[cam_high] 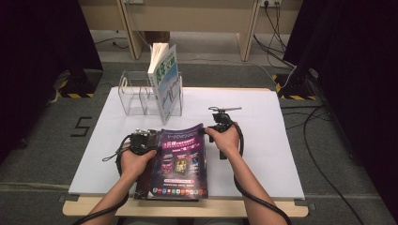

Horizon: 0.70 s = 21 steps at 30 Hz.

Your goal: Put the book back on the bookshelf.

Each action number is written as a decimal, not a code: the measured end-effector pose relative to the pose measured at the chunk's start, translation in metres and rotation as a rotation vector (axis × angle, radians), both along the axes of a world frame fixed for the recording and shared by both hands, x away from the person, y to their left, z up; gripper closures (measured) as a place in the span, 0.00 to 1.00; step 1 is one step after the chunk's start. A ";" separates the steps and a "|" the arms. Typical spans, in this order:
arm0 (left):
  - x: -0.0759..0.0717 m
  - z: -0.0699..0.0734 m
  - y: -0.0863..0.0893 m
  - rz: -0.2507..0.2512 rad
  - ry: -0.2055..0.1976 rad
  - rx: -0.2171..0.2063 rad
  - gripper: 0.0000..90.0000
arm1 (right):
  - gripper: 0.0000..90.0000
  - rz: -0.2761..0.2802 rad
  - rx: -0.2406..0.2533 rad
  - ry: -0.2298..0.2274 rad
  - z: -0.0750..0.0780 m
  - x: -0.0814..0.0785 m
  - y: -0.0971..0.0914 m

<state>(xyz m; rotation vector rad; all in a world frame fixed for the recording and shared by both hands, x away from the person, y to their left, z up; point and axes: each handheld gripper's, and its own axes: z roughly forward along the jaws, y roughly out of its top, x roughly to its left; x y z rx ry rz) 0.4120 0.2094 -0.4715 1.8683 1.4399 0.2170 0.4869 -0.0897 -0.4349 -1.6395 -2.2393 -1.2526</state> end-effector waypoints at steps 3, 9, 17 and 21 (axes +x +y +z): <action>-0.001 0.001 0.002 0.013 -0.003 -0.029 0.72 | 0.91 -0.006 0.018 -0.012 0.004 -0.003 -0.001; -0.004 0.012 0.008 0.062 -0.076 -0.099 0.54 | 0.94 -0.034 0.066 -0.089 0.025 -0.013 -0.005; -0.007 0.023 0.007 0.034 -0.133 -0.105 0.43 | 0.94 -0.076 0.045 -0.201 0.049 -0.024 -0.011; -0.009 0.027 0.004 0.020 -0.155 -0.097 0.43 | 0.94 -0.111 0.042 -0.256 0.057 -0.030 -0.012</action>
